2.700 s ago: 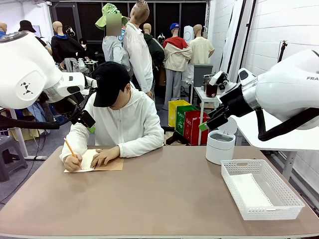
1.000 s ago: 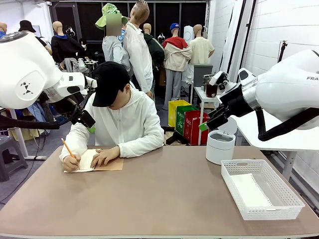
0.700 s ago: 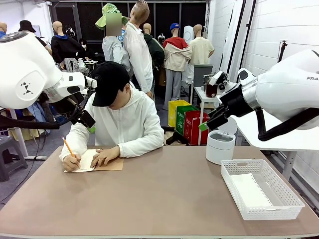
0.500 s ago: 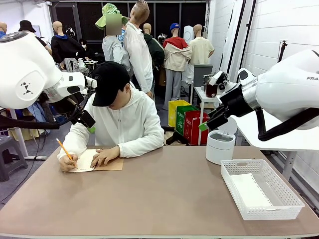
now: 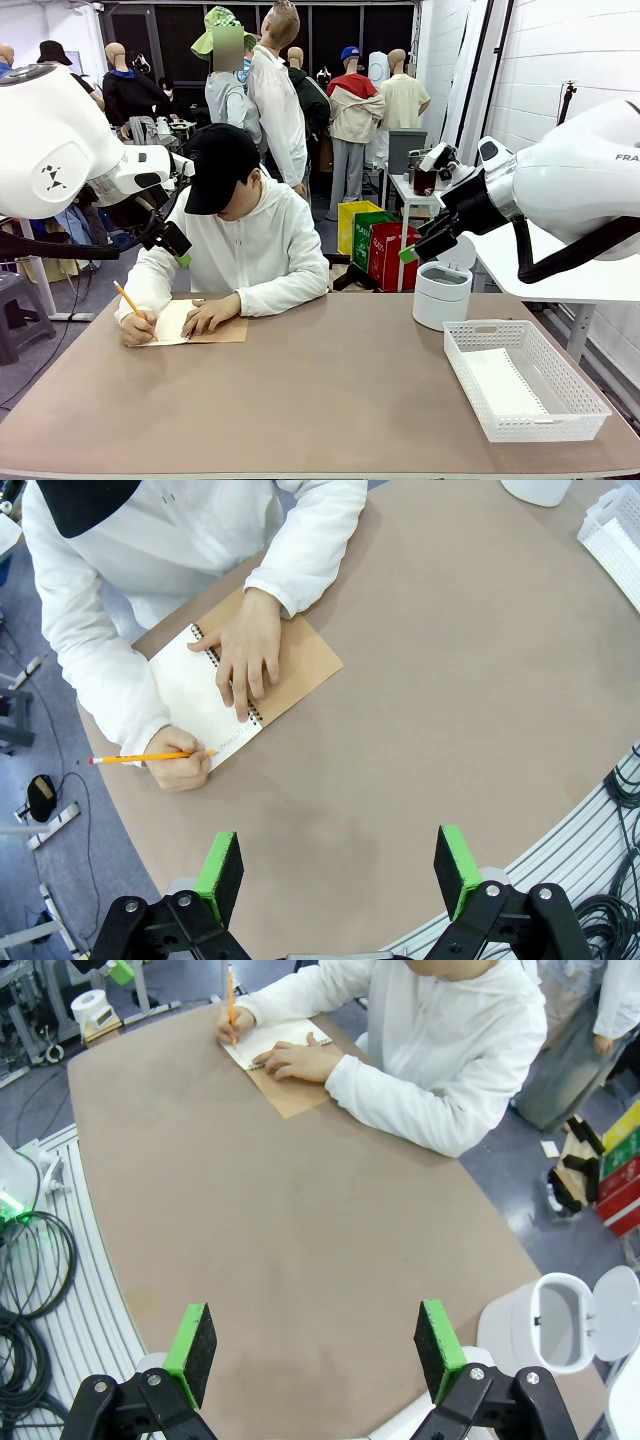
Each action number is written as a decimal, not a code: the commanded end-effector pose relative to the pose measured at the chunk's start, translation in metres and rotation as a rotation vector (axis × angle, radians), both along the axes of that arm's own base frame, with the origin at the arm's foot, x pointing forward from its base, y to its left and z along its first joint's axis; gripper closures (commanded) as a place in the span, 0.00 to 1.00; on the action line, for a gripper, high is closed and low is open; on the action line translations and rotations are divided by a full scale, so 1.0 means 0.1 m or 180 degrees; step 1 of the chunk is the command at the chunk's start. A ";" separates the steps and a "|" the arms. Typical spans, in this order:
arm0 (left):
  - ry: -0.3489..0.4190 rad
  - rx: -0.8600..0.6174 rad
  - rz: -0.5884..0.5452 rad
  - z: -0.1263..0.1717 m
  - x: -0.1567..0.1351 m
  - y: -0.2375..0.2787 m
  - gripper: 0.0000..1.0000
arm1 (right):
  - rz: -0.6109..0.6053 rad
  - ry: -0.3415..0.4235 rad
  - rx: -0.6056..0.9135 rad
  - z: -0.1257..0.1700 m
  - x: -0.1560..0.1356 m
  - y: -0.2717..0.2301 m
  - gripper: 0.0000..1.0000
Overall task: Sort the paper based on its condition.
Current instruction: If a person hands you a paper, place it in the Organizing basket , and if it's crumpled, put it in the Trash can.
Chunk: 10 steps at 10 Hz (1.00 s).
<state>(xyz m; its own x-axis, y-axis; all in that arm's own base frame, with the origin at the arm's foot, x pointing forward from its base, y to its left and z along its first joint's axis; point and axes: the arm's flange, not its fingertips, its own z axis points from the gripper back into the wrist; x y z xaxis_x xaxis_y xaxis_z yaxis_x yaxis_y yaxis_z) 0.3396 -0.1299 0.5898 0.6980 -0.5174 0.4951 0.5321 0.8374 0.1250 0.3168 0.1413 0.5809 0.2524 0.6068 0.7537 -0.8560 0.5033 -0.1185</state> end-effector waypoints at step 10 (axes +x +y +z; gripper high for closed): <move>-0.0006 -0.0002 -0.0009 0.00 0.00 0.01 0.00 | -0.0011 -0.0004 -0.0009 0.00 0.00 0.00 0.00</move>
